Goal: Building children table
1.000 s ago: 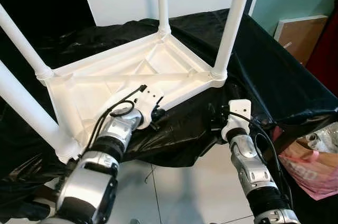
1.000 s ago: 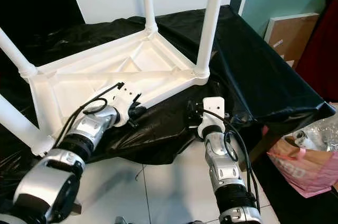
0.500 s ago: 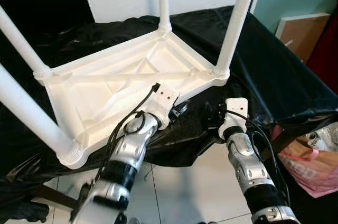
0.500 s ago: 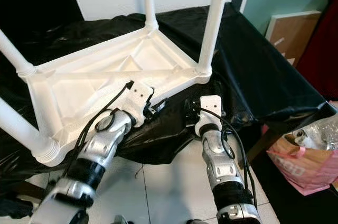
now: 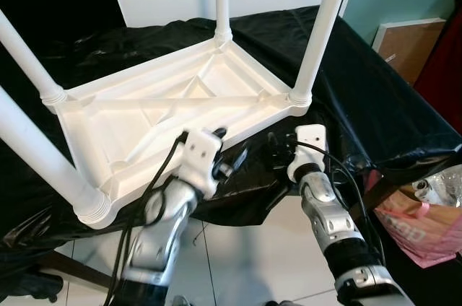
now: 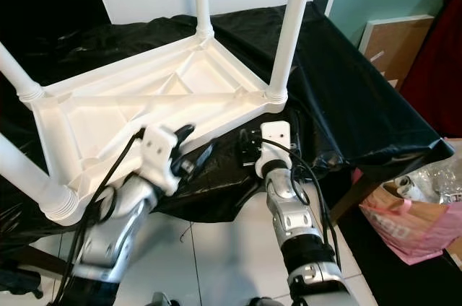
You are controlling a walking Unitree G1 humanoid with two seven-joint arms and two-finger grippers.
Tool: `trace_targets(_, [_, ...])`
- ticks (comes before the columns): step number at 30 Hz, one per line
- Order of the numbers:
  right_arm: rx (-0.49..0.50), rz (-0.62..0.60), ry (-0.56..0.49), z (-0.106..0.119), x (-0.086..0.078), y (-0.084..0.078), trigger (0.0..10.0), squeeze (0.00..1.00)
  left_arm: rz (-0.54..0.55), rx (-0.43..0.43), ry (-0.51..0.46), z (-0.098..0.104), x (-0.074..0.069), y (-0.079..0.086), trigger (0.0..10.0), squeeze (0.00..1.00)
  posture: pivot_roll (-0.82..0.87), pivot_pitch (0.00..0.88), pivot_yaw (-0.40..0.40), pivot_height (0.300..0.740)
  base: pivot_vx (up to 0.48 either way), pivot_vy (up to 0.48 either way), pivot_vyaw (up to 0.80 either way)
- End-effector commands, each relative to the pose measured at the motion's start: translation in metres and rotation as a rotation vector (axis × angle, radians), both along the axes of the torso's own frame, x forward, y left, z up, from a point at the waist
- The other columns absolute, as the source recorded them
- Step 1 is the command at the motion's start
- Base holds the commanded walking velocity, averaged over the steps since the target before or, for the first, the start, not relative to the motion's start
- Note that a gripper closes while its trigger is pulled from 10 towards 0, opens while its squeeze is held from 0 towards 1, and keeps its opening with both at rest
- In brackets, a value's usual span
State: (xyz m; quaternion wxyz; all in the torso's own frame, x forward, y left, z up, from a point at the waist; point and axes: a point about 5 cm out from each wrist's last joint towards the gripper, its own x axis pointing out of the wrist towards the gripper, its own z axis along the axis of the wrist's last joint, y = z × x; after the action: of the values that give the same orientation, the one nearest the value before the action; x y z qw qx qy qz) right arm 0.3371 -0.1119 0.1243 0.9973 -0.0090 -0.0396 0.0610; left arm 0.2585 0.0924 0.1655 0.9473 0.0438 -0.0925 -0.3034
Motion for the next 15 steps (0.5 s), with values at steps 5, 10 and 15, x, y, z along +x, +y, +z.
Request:
trace_targets(5, [0.0,0.018,0.004,0.001,0.008,0.003,10.0,0.0,0.117,-0.108,-0.013,0.015,-0.021,0.017,10.0,0.0,0.11,0.081,-0.051,0.74,0.0,0.0,0.0])
trace_targets(10, [0.0,0.027,0.002,0.004,0.012,0.004,10.0,0.0,0.073,-0.095,0.021,0.013,-0.039,0.017,10.0,0.0,0.13,0.082,-0.062,0.74,0.0,0.0,0.0])
trace_targets(15, [-0.006,0.058,-0.001,0.007,0.018,0.009,10.0,0.0,-0.046,0.026,0.17,0.002,-0.08,0.037,10.0,0.0,0.17,0.082,-0.083,0.74,0.0,0.0,0.0])
